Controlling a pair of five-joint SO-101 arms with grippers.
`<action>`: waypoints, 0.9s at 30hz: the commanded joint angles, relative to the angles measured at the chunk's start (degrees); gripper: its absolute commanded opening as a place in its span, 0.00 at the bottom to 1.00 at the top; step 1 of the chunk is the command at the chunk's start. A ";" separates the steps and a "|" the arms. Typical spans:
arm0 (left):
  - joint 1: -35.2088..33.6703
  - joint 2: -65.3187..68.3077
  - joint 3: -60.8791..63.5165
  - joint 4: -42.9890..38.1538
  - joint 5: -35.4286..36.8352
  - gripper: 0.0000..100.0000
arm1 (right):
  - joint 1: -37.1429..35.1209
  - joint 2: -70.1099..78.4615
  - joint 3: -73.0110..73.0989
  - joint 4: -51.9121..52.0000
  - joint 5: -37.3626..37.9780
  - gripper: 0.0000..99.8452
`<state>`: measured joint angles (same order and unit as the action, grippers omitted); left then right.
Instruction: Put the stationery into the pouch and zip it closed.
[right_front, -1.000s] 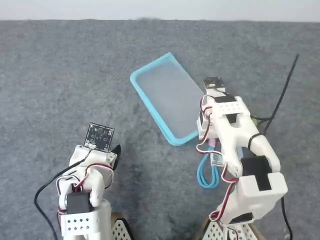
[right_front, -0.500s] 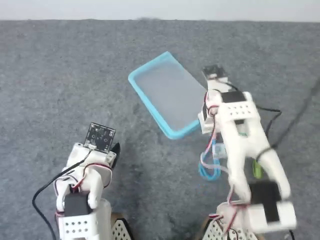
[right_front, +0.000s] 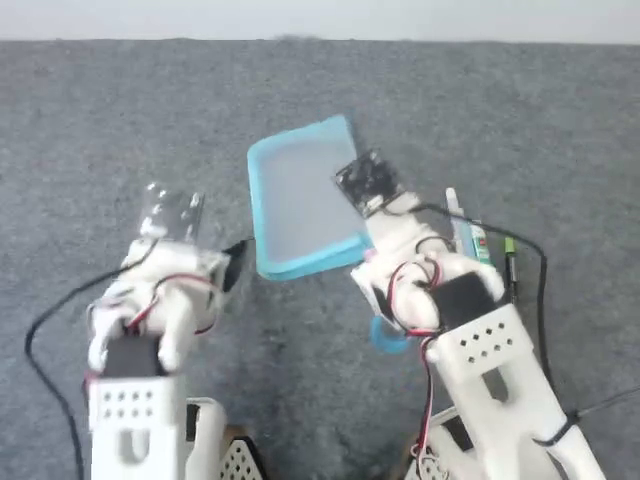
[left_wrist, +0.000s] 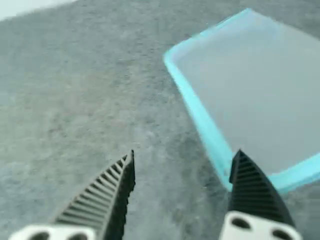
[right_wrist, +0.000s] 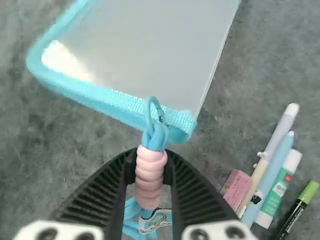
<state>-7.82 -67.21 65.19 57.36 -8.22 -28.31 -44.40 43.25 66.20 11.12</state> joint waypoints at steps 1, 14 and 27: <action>7.74 7.38 1.54 -13.63 5.19 0.29 | -0.48 -3.38 0.00 -1.27 1.05 0.01; 12.66 23.47 6.64 -24.88 4.92 0.29 | -1.36 3.82 -29.98 14.29 1.05 0.01; 15.47 23.65 6.73 -23.47 7.65 0.29 | -16.66 9.98 -19.43 9.98 5.45 0.01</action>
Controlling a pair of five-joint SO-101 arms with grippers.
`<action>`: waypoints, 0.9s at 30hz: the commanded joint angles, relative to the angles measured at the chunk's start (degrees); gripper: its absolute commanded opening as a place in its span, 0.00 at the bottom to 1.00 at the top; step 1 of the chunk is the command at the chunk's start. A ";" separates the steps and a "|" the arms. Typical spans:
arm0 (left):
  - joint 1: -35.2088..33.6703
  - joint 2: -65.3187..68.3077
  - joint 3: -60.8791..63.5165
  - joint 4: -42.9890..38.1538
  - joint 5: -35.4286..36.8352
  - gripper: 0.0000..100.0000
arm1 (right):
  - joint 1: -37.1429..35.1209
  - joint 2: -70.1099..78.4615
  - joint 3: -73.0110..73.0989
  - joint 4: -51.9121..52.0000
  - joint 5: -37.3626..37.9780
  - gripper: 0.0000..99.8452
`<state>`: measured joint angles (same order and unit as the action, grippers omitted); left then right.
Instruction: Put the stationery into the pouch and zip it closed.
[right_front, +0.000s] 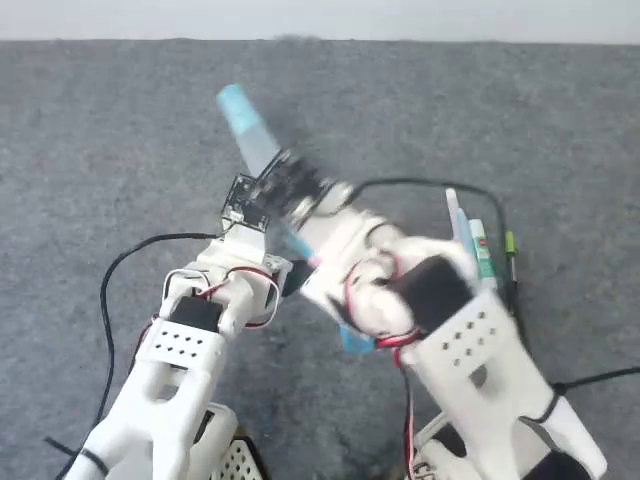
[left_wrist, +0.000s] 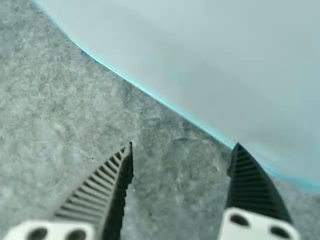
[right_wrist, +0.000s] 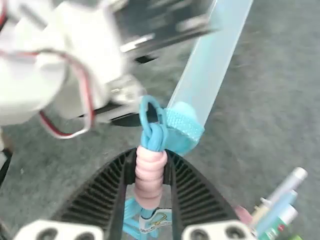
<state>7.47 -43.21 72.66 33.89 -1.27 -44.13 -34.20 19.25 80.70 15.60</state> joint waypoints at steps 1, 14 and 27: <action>-0.35 -0.44 -1.01 0.97 0.70 0.29 | -0.84 -0.22 7.38 -6.55 0.97 0.01; -21.80 -27.52 -1.01 17.76 4.31 0.29 | 8.13 0.48 19.16 -18.24 -3.96 0.01; -13.27 -50.20 5.67 24.79 -2.46 0.29 | 8.57 3.74 18.90 -20.26 -4.04 0.01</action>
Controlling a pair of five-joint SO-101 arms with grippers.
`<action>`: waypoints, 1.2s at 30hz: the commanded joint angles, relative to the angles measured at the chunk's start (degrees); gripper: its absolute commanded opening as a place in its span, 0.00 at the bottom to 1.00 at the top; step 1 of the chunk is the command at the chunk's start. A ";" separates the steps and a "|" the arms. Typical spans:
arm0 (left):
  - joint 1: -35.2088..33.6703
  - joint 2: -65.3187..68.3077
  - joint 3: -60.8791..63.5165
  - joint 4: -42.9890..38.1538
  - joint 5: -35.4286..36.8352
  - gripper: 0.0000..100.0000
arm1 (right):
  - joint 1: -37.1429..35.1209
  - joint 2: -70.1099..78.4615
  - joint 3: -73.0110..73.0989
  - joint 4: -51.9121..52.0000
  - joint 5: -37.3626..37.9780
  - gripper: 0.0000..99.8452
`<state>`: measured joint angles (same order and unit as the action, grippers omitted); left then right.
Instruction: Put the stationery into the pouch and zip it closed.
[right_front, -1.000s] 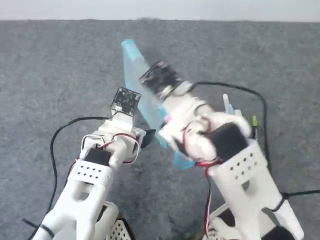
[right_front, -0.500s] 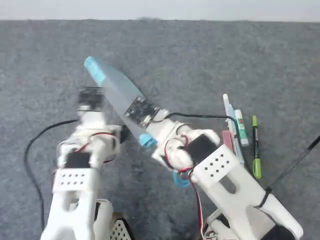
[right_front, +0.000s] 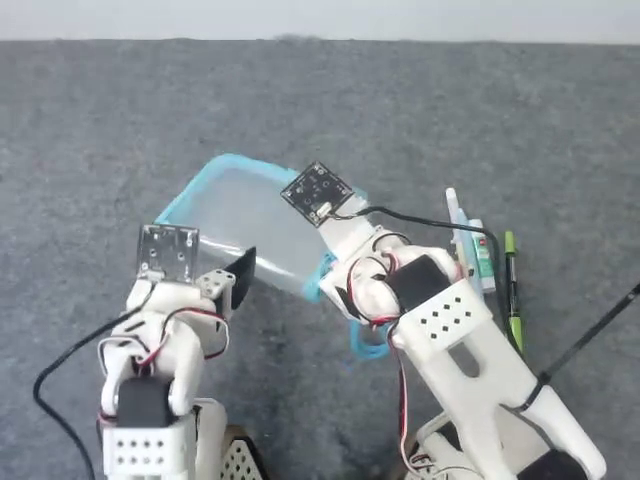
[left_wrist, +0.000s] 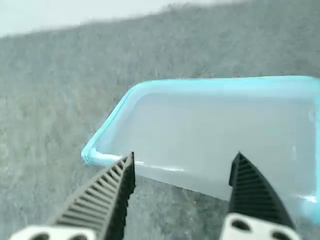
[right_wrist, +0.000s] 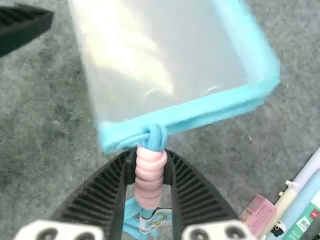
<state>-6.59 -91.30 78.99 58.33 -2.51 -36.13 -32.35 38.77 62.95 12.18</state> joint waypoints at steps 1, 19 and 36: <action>0.79 -2.11 -0.66 0.26 -1.23 0.29 | 0.57 3.03 -0.97 -3.03 -0.62 0.01; 15.21 -2.02 -0.40 3.78 -7.47 0.31 | 0.66 5.49 -13.89 3.65 -0.79 0.01; 17.67 -2.02 2.59 -0.09 -6.33 0.33 | -3.56 5.05 -21.45 16.31 -0.62 0.01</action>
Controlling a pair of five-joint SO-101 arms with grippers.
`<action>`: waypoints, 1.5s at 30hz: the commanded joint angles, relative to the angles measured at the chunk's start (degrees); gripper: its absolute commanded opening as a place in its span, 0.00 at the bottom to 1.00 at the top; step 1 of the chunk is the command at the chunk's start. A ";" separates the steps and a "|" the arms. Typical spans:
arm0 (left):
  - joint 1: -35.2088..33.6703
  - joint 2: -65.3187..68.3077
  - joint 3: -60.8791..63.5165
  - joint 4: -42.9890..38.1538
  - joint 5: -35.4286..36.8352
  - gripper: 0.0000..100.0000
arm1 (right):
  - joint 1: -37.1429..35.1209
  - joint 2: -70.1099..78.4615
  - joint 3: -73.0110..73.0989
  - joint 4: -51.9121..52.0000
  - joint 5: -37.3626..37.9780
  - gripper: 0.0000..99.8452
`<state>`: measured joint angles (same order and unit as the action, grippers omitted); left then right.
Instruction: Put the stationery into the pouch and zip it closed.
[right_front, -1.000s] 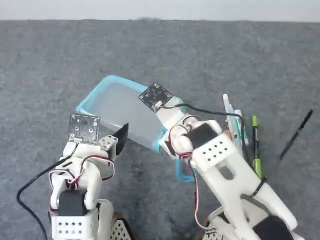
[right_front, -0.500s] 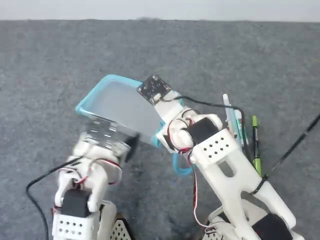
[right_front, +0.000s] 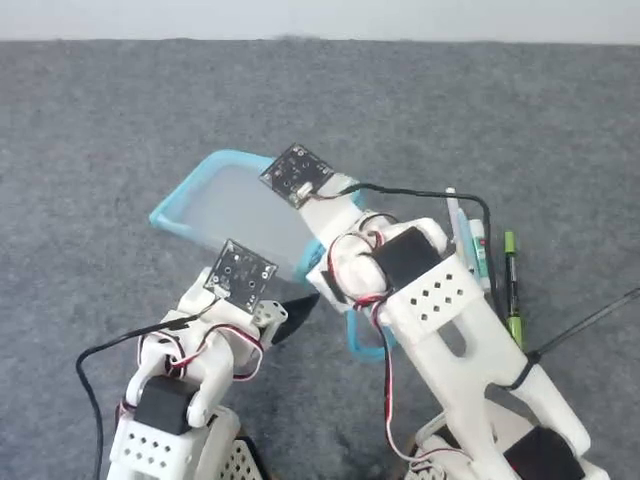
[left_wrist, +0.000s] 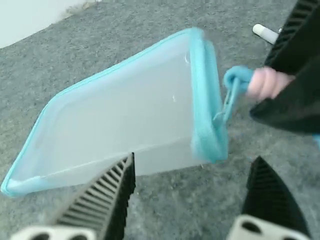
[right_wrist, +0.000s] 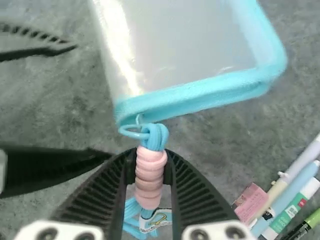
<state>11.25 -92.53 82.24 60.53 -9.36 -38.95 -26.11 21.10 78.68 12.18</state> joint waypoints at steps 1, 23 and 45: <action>-0.97 -0.79 -0.66 -2.37 0.44 0.32 | -0.66 -1.19 -3.78 0.66 -0.53 0.01; -13.80 -0.79 2.95 -9.93 -0.35 0.32 | 5.49 -2.07 -0.70 2.86 1.23 0.01; -1.05 -1.32 -3.03 -0.18 0.62 0.33 | 0.22 -10.42 6.42 -2.42 0.18 0.01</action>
<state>7.03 -92.53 83.12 59.38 -9.27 -37.01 -33.85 28.40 77.71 13.05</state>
